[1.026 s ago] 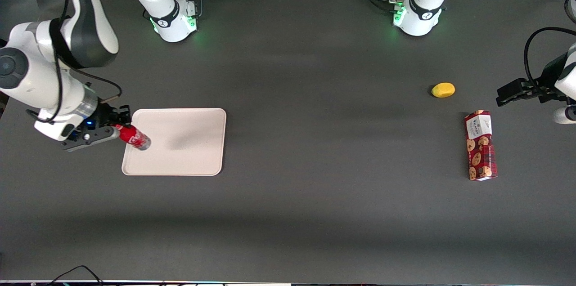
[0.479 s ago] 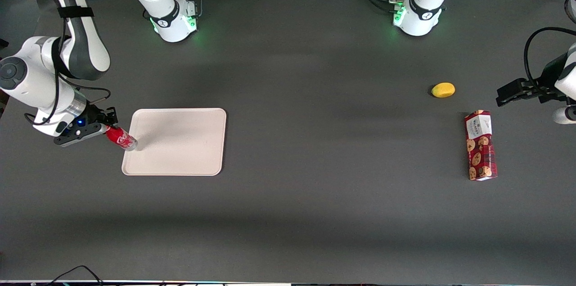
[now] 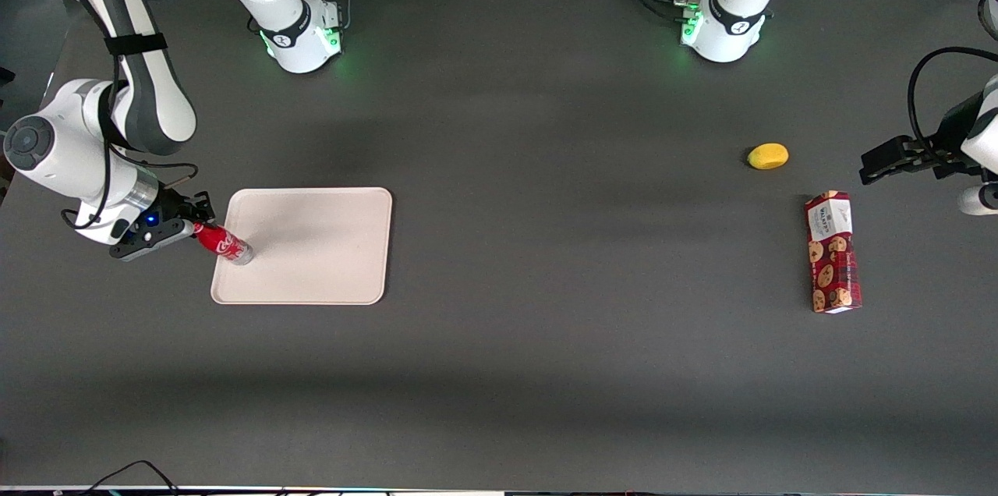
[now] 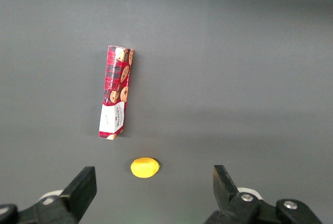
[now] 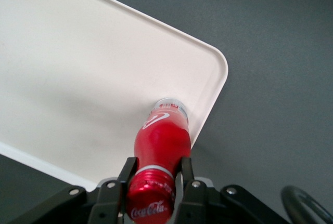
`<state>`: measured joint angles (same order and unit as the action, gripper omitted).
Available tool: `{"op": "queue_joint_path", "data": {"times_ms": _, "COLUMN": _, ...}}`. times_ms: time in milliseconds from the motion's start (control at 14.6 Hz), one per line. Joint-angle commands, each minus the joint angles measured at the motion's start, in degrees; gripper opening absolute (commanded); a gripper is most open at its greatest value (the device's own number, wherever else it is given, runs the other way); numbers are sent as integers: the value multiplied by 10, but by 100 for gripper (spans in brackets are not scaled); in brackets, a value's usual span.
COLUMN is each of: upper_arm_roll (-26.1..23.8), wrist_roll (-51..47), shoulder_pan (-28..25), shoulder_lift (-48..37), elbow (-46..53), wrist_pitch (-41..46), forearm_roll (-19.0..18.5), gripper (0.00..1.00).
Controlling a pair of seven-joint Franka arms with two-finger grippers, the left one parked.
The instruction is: Place coke bottle on tray
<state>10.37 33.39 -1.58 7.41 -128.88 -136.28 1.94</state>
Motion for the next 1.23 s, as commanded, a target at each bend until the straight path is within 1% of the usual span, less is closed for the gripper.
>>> {"op": "queue_joint_path", "data": {"times_ms": 0, "upper_arm_roll": 0, "wrist_roll": 23, "shoulder_pan": 3, "shoulder_lift": 3, "elbow": 6, "wrist_pitch": -5, "forearm_roll": 14, "gripper": 0}}
{"op": "queue_joint_path", "data": {"times_ms": 137, "upper_arm_roll": 0, "wrist_roll": 19, "shoulder_pan": -2, "shoulder_lift": 14, "elbow": 16, "wrist_pitch": -3, "forearm_roll": 12, "gripper": 0}}
{"op": "queue_joint_path", "data": {"times_ms": 205, "upper_arm_roll": 0, "wrist_roll": 20, "shoulder_pan": -2, "shoulder_lift": 28, "elbow": 32, "wrist_pitch": 2, "forearm_roll": 12, "gripper": 39}}
{"op": "queue_joint_path", "data": {"times_ms": 274, "upper_arm_roll": 0, "wrist_roll": 25, "shoulder_pan": 2, "shoulder_lift": 37, "elbow": 36, "wrist_pitch": 2, "forearm_roll": 11, "gripper": 97}}
{"op": "queue_joint_path", "data": {"times_ms": 342, "upper_arm_roll": 0, "wrist_roll": 27, "shoulder_pan": 2, "shoulder_lift": 40, "elbow": 40, "wrist_pitch": 3, "forearm_roll": 12, "gripper": 100}}
{"op": "queue_joint_path", "data": {"times_ms": 615, "upper_arm_roll": 0, "wrist_roll": 16, "shoulder_pan": 1, "shoulder_lift": 39, "elbow": 46, "wrist_pitch": 4, "forearm_roll": 12, "gripper": 100}}
{"op": "queue_joint_path", "data": {"times_ms": 752, "upper_arm_roll": 0, "wrist_roll": 14, "shoulder_pan": -2, "shoulder_lift": 38, "elbow": 56, "wrist_pitch": 25, "forearm_roll": 12, "gripper": 100}}
{"op": "queue_joint_path", "data": {"times_ms": 889, "upper_arm_roll": -1, "wrist_roll": 11, "shoulder_pan": -3, "shoulder_lift": 38, "elbow": 87, "wrist_pitch": 73, "forearm_roll": 12, "gripper": 100}}
{"op": "queue_joint_path", "data": {"times_ms": 1026, "upper_arm_roll": -6, "wrist_roll": 7, "shoulder_pan": -4, "shoulder_lift": 36, "elbow": 140, "wrist_pitch": 149, "forearm_roll": 11, "gripper": 100}}
{"op": "queue_joint_path", "data": {"times_ms": 1094, "upper_arm_roll": -8, "wrist_roll": -9, "shoulder_pan": -6, "shoulder_lift": 34, "elbow": 161, "wrist_pitch": 180, "forearm_roll": 11, "gripper": 100}}
{"op": "queue_joint_path", "data": {"times_ms": 1162, "upper_arm_roll": -15, "wrist_roll": -50, "shoulder_pan": -13, "shoulder_lift": 29, "elbow": 180, "wrist_pitch": 207, "forearm_roll": 8, "gripper": 100}}
